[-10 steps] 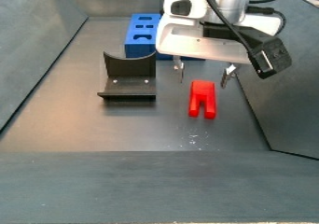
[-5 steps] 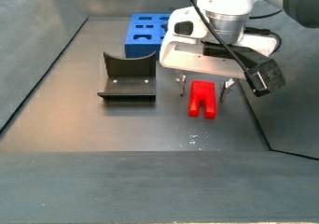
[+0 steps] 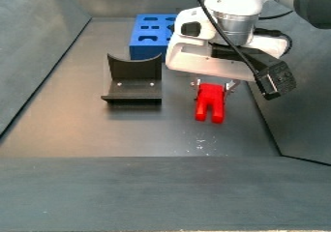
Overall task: Pick up the square-circle object. Move up. Place the square-circle object on the fixture. Regrasp the square-circle object. Move to above the board. Insert the square-circle object.
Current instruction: Pick up the square-circle object.
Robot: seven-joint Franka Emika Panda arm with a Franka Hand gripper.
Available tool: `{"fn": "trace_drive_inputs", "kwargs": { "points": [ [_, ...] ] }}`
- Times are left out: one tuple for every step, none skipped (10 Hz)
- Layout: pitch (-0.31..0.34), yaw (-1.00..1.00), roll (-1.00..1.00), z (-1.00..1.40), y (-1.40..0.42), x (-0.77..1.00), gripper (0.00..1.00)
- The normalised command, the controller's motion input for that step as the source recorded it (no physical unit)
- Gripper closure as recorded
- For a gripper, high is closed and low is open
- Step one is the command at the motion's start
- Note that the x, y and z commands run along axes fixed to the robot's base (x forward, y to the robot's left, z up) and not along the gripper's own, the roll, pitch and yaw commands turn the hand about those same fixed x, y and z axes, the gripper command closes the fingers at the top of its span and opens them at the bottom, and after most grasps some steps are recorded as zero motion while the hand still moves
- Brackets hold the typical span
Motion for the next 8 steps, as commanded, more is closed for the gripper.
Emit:
{"fn": "trace_drive_inputs", "kwargs": {
  "points": [
    [0.0, 0.0, 0.0, 0.0, 0.0, 0.0, 1.0],
    [0.0, 0.0, 0.0, 0.0, 0.0, 0.0, 1.0],
    [0.0, 0.0, 0.0, 0.0, 0.0, 0.0, 1.0],
    [0.0, 0.0, 0.0, 0.0, 0.0, 0.0, 1.0],
    [0.0, 0.0, 0.0, 0.0, 0.0, 0.0, 1.0],
    [0.0, 0.0, 0.0, 0.0, 0.0, 0.0, 1.0],
    [0.0, 0.0, 0.0, 0.0, 0.0, 0.0, 1.0],
    [0.0, 0.0, 0.0, 0.0, 0.0, 0.0, 1.0]
  ]
}}
